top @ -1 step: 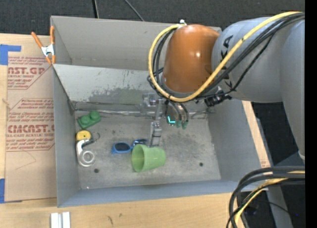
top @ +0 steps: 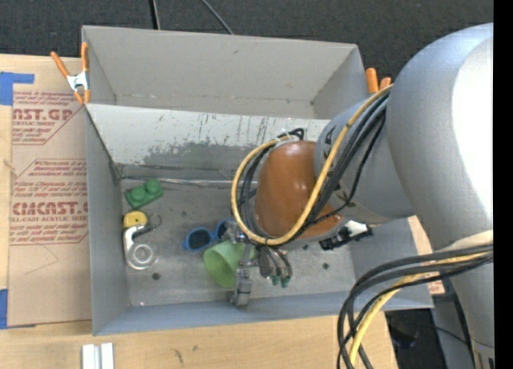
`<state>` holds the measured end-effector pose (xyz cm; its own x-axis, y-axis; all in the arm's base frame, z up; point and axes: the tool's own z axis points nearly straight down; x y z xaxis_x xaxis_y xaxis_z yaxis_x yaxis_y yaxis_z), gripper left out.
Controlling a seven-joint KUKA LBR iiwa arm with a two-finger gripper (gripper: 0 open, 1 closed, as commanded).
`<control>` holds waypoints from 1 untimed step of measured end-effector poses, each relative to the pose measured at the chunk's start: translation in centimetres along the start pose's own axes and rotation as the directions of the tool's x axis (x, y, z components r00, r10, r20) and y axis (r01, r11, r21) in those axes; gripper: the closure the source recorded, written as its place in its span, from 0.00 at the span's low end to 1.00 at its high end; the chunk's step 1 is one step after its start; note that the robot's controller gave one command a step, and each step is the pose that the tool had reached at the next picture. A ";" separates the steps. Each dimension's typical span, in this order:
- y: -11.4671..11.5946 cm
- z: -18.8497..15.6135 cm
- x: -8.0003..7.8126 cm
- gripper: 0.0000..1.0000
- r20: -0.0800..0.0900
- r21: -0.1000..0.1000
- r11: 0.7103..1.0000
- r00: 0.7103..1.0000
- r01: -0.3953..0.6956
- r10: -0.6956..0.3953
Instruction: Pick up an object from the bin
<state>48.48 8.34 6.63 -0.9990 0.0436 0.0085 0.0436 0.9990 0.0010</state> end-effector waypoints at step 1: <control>-0.1 -0.3 -0.3 1.00 0.007 0.000 1.000 1.000 -0.002 0.002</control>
Offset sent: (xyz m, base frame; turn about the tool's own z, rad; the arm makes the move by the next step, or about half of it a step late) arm 0.0000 0.0000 0.0000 0.0000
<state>48.78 8.27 6.93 -0.9990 0.0452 0.0011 0.0452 0.9990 0.0012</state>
